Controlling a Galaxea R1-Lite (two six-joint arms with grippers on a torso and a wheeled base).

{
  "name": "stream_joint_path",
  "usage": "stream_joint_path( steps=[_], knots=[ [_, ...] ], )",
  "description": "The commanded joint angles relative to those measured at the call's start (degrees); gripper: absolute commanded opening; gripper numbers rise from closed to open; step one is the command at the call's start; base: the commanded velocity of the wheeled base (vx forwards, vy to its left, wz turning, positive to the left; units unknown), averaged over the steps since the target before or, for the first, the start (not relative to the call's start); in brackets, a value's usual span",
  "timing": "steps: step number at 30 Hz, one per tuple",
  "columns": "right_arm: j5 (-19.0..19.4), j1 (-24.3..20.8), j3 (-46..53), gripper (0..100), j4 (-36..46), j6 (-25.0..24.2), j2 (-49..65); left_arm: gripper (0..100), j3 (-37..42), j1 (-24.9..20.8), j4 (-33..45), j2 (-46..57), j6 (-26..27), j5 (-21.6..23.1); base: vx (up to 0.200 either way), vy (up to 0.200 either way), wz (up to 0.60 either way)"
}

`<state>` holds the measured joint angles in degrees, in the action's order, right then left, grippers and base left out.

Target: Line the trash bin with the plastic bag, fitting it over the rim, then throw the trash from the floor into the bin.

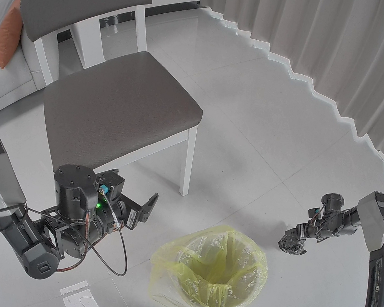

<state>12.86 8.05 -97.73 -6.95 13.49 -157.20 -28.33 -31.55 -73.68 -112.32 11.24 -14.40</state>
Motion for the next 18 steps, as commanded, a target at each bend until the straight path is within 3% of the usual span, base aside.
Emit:
stream_joint_path(
  steps=[1,14,18],
  knots=[
    [0.06,-0.05,-0.44,0,0.27,-0.22,-0.21,100,0.12,0.00,0.03,-0.09,0.01,-0.02,0.000,0.000,0.00],
    [0.06,-1.01,2.81,0,0.27,0.22,4.00,100,0.82,0.44,0.12,1.76,0.54,-1.25,0.000,0.000,0.00],
    [0.06,-1.54,11.51,0,0.01,0.66,12.79,100,1.44,-0.18,0.12,3.60,0.71,-1.16,0.000,0.000,0.00]
  ],
)
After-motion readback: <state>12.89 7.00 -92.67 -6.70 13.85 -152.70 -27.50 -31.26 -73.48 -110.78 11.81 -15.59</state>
